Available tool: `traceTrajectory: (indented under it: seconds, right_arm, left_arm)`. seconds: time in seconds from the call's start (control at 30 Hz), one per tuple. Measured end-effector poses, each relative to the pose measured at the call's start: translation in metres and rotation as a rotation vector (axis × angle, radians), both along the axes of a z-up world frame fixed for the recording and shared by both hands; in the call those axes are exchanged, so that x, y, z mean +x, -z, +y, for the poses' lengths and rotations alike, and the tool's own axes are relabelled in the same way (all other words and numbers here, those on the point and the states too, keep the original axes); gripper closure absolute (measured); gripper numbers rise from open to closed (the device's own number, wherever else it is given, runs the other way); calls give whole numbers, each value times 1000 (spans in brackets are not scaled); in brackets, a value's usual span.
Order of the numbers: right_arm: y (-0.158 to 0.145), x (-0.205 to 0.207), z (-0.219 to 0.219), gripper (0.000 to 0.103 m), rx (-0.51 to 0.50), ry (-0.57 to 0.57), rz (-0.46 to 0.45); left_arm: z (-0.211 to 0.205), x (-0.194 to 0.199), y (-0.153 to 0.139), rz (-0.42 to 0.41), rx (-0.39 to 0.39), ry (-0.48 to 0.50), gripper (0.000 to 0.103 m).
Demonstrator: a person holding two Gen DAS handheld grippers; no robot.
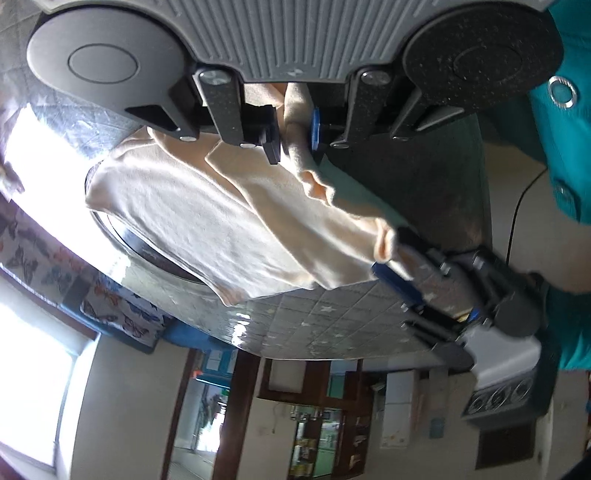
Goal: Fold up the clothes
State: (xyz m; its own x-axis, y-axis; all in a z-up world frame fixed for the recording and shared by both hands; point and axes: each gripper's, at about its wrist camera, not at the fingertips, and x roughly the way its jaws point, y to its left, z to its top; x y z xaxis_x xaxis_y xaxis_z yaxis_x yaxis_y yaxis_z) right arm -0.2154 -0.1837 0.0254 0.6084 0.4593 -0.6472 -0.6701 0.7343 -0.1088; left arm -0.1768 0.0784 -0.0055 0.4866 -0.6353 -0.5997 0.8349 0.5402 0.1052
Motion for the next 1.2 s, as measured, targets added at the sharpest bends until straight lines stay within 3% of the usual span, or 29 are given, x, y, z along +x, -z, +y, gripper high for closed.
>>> traceTrajectory:
  seconds: [0.13,0.33,0.37,0.43,0.53,0.6,0.9,1.2]
  right_arm:
    - [-1,6,-7,88,34,27,33]
    - [-2,17,-8,88,70,61,68]
    - [-2,17,-8,88,66,63,61]
    - [-2,15,-7,88,58,62,50]
    - [2,10,-1,89,27,48,21]
    - [3,4,1,93,29,46,5]
    - [-17,-25,-2,95,79,47,-64]
    - [-51,-73,-7,95,85,-29,17]
  left_arm:
    - [-4,-11,1,-48,19,25,47]
    - [-14,-12,10,-97,79,36,47]
    - [-15,-11,12,-101,88,35,50]
    - [-14,-7,12,-103,89,23,71]
    - [-9,-1,7,-84,59,-1,91]
    - [-6,-1,2,-79,31,-11,95]
    - [6,-22,-28,-78,-47,1,97]
    - [23,-60,-59,-22,-83,60,97]
